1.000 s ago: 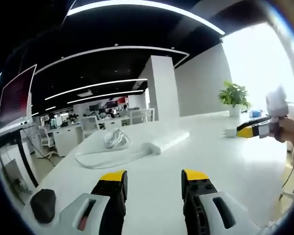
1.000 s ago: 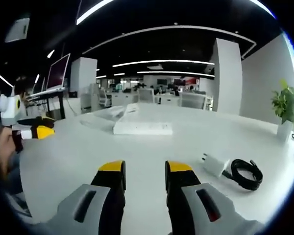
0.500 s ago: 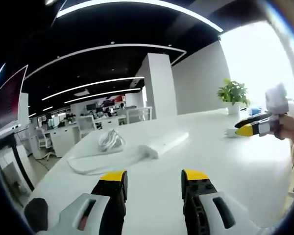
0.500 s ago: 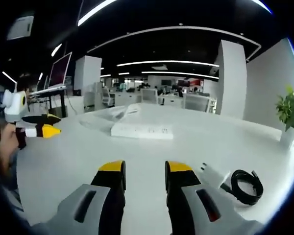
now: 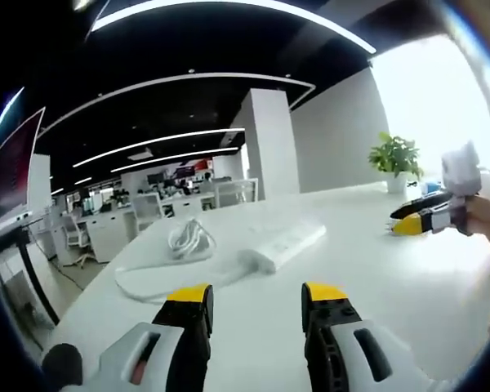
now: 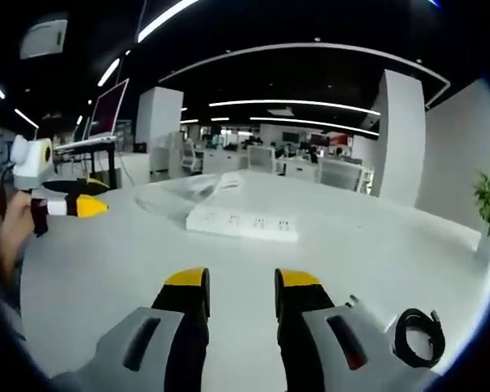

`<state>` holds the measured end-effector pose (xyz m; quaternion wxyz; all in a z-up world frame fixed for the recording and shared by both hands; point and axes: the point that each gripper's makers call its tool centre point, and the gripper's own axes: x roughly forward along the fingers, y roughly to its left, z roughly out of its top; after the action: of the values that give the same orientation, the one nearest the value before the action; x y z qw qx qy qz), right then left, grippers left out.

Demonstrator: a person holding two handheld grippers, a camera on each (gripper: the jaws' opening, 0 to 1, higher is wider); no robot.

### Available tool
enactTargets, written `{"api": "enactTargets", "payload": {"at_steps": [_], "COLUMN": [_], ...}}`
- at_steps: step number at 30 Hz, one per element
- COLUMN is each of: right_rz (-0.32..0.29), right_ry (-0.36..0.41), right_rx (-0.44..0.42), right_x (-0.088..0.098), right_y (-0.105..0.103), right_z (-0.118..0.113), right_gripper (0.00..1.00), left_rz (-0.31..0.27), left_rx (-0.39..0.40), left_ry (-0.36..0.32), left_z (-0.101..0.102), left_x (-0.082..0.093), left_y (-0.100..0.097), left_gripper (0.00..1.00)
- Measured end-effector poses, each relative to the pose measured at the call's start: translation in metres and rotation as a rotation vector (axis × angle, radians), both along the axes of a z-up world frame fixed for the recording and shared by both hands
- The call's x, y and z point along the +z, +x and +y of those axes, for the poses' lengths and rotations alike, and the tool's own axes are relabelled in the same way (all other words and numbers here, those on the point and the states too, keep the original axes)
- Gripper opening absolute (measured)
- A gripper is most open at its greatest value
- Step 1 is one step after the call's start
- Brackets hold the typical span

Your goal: Straighten the power strip on the desk, plug the charger into it

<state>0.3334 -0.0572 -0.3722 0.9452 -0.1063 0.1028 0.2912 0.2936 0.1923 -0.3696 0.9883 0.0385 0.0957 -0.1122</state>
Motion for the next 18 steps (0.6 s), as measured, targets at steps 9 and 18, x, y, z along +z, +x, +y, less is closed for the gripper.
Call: {"api": "enactTargets", "payload": {"at_steps": [9,18], "right_rz": [0.014,0.021], "right_ry": [-0.006,-0.007], "right_rx": [0.042,0.048], "right_x": [-0.002,-0.004], "right_y": [0.011,0.024], "right_z": [0.009,0.005], "right_gripper": [0.32,0.31], "left_rz": [0.008,0.003], "left_rx": [-0.008,-0.025], "left_ry": [0.008,-0.002], "left_z": [-0.001,-0.006], "left_x": [0.002,0.0], "left_y": [0.012,0.022], "left_gripper": [0.44,0.44]}}
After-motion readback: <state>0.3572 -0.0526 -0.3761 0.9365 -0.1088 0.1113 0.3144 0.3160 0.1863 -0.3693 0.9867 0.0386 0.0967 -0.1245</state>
